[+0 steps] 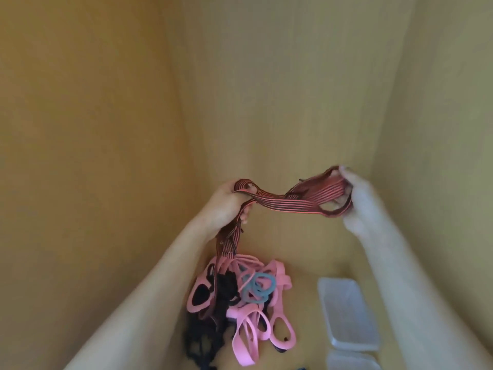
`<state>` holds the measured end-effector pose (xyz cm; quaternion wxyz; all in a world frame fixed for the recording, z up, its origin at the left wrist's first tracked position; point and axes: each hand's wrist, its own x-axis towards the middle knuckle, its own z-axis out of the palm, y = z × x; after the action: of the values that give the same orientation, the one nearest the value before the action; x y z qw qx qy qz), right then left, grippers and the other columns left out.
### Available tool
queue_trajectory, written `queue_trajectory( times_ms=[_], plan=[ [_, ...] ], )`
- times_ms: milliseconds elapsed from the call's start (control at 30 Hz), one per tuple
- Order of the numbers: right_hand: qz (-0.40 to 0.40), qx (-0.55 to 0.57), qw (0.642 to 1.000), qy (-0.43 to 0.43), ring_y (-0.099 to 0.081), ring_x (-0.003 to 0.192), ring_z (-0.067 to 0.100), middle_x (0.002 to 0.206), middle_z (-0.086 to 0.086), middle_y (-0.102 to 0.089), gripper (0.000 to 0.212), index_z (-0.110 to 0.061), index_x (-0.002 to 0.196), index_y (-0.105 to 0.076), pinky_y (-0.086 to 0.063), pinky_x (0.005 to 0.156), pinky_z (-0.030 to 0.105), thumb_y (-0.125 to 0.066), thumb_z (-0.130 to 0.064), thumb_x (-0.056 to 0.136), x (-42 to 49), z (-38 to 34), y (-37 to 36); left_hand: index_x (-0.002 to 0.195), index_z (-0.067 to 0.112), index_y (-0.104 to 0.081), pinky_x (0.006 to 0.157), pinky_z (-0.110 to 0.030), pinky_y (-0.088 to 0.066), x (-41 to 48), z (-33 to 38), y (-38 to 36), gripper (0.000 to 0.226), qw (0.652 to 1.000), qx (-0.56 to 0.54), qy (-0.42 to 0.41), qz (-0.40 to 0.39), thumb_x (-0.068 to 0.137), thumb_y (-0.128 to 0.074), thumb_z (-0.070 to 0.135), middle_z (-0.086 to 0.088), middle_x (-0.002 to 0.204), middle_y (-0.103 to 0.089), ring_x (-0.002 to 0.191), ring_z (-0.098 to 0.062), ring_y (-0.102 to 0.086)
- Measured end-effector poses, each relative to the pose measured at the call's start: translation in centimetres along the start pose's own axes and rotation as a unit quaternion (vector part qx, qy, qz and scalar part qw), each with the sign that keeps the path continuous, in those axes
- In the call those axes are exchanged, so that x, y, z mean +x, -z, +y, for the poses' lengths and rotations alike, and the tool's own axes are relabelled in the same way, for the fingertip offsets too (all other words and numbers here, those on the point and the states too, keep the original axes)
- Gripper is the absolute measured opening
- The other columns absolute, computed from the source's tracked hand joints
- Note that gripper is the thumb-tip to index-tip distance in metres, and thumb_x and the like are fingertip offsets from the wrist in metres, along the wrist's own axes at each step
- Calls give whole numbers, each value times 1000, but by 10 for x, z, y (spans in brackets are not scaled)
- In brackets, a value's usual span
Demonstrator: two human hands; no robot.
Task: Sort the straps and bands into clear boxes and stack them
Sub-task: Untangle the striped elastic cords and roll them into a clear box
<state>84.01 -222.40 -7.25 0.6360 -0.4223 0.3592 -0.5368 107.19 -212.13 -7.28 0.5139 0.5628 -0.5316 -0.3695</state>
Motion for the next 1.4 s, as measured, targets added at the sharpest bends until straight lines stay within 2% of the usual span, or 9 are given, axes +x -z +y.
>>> queue_trajectory(
  times_ms=[267,367,800,900,967,1067,1233,1333,1400],
  plan=[
    [84,-84,985,-127,-52,59,14,68,0,-58,25,-15,78,-65,-45,59,28,-59,-28,99,-19,89,41,100,3,-48,62,-44,-49,21,44,-6,9,982,186,-37,-13,104,-46,11,-19,77,-57,66,-29,-57],
    [87,-82,982,-148,-49,51,13,62,0,-56,27,-14,76,-61,-46,53,26,-62,-30,97,-21,95,46,99,7,-51,64,-34,-50,28,60,-2,5,964,258,-67,20,100,-46,6,-14,86,-57,77,-26,-58],
    [37,-157,968,-192,-49,42,15,55,3,-60,48,-12,72,-61,-39,45,20,-55,-54,95,-31,88,30,95,7,-54,45,-19,-41,31,130,8,5,931,345,-110,-45,99,-56,8,-2,66,-49,52,-18,-58],
    [38,-363,922,-128,-59,48,21,58,7,-67,65,-7,72,-66,-43,51,26,-45,-64,95,-29,79,23,103,1,-58,55,-24,-43,30,142,7,10,917,374,-128,-54,99,-56,11,0,68,-49,54,-18,-56],
    [65,-450,890,-31,-68,73,27,77,11,-72,61,-6,78,-66,-50,71,33,-47,-62,96,-27,66,19,103,3,-59,49,-19,-41,28,149,3,11,910,388,-140,-51,99,-57,13,4,67,-50,50,-13,-54],
    [6,-311,947,79,-64,99,19,104,2,-67,39,-14,100,-64,-45,81,31,-62,-53,93,-39,33,2,102,6,-58,41,-15,-38,28,154,-4,8,905,400,-140,-51,100,-57,14,4,65,-51,49,-13,-55],
    [-170,-258,935,171,-63,88,-2,101,-10,-66,41,-21,111,-65,-46,76,11,-71,-51,84,-61,-3,-56,99,8,-57,50,-26,-50,28,151,-15,4,917,371,-133,-63,99,-53,7,0,68,-54,52,-18,-59],
    [-145,-294,928,176,-60,80,6,88,-13,-65,7,-26,97,-62,-49,78,23,-68,-29,94,-61,-9,-85,95,8,-58,47,-24,-50,25,143,-19,8,928,342,-132,-62,98,-52,4,-1,69,-57,52,-17,-58],
    [-109,-265,938,197,-55,61,9,62,-17,-60,20,-24,80,-62,-52,72,38,-60,-19,99,-57,-16,-88,98,4,-58,45,-22,-48,22,135,-16,5,933,330,-130,-55,97,-53,4,-1,66,-57,51,-16,-57]
  ],
)
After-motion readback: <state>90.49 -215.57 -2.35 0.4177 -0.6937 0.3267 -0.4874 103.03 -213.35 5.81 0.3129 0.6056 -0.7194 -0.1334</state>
